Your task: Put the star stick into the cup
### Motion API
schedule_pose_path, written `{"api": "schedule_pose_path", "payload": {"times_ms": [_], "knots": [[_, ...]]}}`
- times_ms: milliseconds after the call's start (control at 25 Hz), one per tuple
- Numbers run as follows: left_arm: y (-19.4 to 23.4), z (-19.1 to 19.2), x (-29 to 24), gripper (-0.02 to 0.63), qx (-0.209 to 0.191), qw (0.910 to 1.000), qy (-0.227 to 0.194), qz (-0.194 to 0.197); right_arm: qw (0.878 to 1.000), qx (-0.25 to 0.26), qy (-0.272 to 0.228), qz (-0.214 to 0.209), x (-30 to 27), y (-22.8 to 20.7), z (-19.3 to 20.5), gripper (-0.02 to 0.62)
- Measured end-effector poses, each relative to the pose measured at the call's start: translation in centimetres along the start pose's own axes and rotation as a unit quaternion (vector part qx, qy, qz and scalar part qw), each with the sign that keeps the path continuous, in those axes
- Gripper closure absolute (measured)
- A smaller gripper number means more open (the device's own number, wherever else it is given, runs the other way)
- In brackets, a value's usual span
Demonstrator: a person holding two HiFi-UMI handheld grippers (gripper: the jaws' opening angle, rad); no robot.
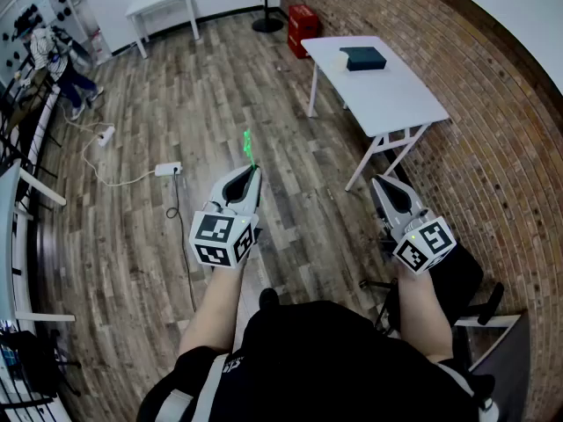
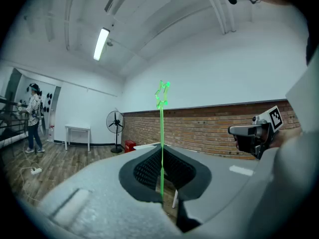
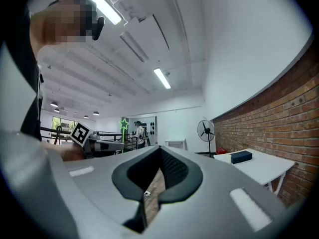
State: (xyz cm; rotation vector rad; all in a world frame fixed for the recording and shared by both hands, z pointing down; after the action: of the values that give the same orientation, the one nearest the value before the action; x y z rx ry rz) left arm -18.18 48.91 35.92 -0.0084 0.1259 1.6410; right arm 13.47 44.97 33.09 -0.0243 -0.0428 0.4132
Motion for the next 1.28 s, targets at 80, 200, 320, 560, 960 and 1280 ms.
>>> {"api": "schedule_pose_path", "payload": {"times_ms": [80, 200, 320, 560, 960, 1280], "knots": [[-2.3, 0.4, 0.8, 0.595, 0.004, 0.9999, 0.001, -0.013, 1.0, -0.002, 0.004, 0.009, 2.9, -0.1, 0.0, 0.597], [-6.1, 1.3, 1.9, 0.595, 0.016, 0.9996, 0.01, -0.022, 1.0, -0.015, 0.008, 0.025, 7.2, -0.7, 0.2, 0.597], [-10.1, 1.5, 2.7, 0.595, 0.009, 0.9997, 0.019, -0.012, 0.999, -0.028, 0.003, 0.025, 10.3, -1.4, 0.6, 0.598], [-14.5, 1.9, 4.1, 0.595, -0.001, 0.9995, 0.028, -0.016, 0.998, -0.055, 0.001, -0.003, 14.2, -1.4, 2.3, 0.597], [-15.9, 0.9, 1.8, 0.595, -0.016, 0.9992, 0.037, 0.002, 0.994, -0.105, -0.014, -0.02, 15.3, -2.5, 3.5, 0.595], [-12.1, 1.4, -4.7, 0.595, -0.005, 0.999, 0.042, 0.014, 0.993, -0.116, -0.013, -0.003, 9.7, -6.6, 4.0, 0.595]]}}
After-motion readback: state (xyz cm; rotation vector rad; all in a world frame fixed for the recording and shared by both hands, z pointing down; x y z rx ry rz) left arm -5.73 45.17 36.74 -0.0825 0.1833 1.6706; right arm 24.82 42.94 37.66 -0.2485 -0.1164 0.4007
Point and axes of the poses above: the fingertips, and each gripper's own axes: x backward along the fingers, y to its left, z out of its underside, the point moved 8 cm from there along x, backward along the fingers, and after that the axes turned 13 degrees about -z, right-handed, at the moved point
